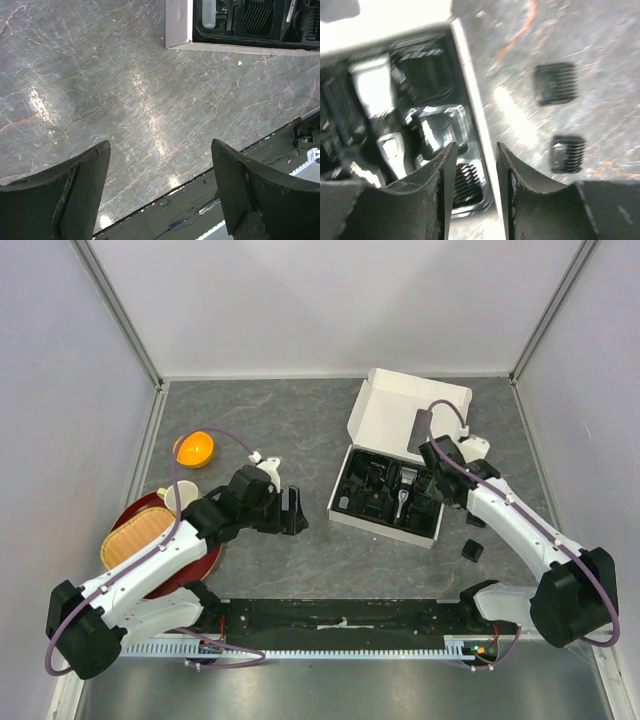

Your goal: Sort the hair-cutting tools

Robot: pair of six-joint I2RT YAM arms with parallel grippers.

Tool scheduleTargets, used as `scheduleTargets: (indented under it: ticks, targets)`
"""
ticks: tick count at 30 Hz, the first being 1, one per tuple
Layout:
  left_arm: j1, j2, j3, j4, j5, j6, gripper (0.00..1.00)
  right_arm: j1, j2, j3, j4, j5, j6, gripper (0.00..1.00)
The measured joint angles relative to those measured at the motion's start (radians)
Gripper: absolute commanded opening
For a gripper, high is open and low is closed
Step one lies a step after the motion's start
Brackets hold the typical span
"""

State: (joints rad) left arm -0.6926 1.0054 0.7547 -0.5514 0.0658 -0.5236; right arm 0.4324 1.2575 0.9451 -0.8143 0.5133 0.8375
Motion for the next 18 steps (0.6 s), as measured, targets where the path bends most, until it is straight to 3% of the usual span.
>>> scheduleTargets:
  ticks: [4,9,18]
  targets:
    - [0.000,-0.001,0.010,-0.019,-0.013,0.000,0.88,-0.130,-0.007,-0.008,-0.007,0.079,0.008,0.53]
    - [0.000,-0.004,0.029,-0.046,-0.013,0.000,0.88,-0.230,-0.021,-0.065,0.023,0.108,0.014,0.54]
    - [0.004,-0.007,0.096,-0.060,-0.004,0.024,0.90,-0.260,0.081,-0.168,0.155,-0.107,-0.058,0.50]
